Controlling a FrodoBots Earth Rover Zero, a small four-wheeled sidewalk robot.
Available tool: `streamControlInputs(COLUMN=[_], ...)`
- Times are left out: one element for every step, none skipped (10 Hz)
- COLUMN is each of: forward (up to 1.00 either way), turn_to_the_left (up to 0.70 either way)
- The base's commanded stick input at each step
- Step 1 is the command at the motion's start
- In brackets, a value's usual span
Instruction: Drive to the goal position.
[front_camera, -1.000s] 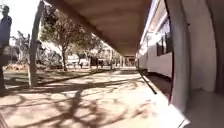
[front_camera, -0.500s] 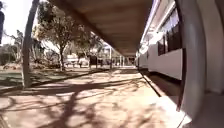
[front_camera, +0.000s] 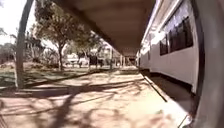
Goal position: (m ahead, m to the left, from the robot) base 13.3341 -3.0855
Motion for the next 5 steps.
streamControlInputs(forward=[0.50,0.50,0.50,0.50,0.50], turn_to_the_left=[0.00,0.00,0.00,0.00,0.00])
